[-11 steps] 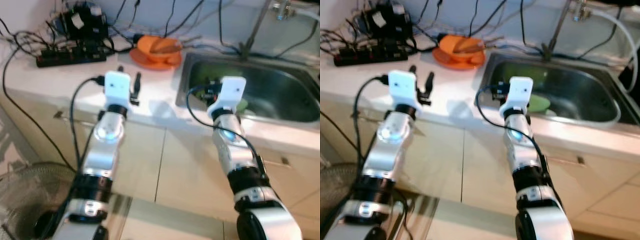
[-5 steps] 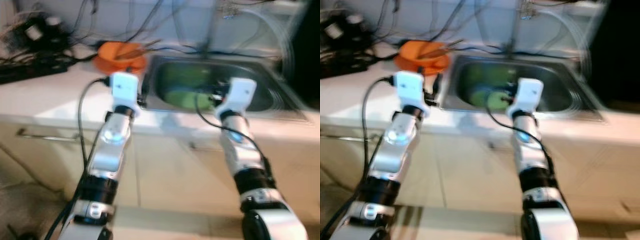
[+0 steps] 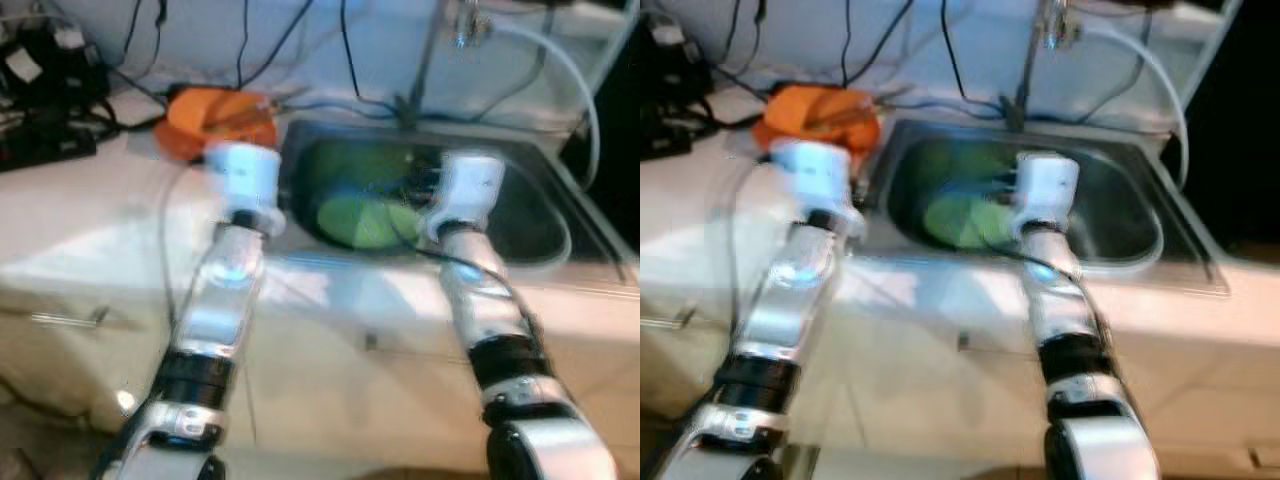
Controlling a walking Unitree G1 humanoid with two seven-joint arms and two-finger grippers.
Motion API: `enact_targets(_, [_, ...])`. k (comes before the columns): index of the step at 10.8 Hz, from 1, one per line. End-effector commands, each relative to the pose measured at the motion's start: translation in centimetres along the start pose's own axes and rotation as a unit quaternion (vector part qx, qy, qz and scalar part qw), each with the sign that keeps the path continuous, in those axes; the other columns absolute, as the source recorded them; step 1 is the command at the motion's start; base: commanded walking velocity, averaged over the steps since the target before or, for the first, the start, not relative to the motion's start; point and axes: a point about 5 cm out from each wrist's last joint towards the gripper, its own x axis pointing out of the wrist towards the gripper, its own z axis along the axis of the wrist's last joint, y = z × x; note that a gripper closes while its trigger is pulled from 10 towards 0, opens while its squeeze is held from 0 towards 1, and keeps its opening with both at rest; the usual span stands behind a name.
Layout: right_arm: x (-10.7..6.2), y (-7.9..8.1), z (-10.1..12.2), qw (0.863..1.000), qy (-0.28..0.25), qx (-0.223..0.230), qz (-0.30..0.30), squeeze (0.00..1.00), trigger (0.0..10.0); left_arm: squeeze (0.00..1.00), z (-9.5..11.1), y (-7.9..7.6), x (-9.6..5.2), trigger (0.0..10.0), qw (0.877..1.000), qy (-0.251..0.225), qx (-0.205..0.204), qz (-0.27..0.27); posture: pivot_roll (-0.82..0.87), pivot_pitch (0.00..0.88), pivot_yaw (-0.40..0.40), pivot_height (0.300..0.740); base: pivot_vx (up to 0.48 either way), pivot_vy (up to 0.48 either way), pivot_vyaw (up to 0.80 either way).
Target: Kitchen organization
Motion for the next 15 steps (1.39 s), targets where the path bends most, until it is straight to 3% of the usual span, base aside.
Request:
enact_targets(1, [0.21,1.33,0.50,1.000,-0.010,0.007,0.015,0.00,10.0,0.00,0.42,0.92,-0.02,10.0,1.000,-0.010,0.007,0.010,0.22,0.026,-0.048,0.740,0.000,0.000,0.51])
enact_targets(5, [0.19,0.81,0.35,1.000,-0.004,0.020,0.005,0.00,10.0,0.00,0.30,0.75,-0.09,10.0,1.000,-0.002,-0.012,0.013,0.22,0.028,-0.049,0.740,0.000,0.000,0.00])
enact_targets(12, [0.15,0.65,0.06,1.000,0.003,0.019,0.003,0.00,10.0,0.00,0.21,1.07,0.00,10.0,1.000,0.004,-0.010,0.021,0.22,0.027,-0.047,0.740,0.000,0.394,0.00])
enact_targets(15, [0.13,0.53,-0.08,1.000,0.007,0.019,-0.001,0.00,10.0,0.00,0.12,0.98,0.04,10.0,1.000,0.008,-0.004,0.018,0.22,0.027,-0.047,0.740,0.000,0.095,0.00])
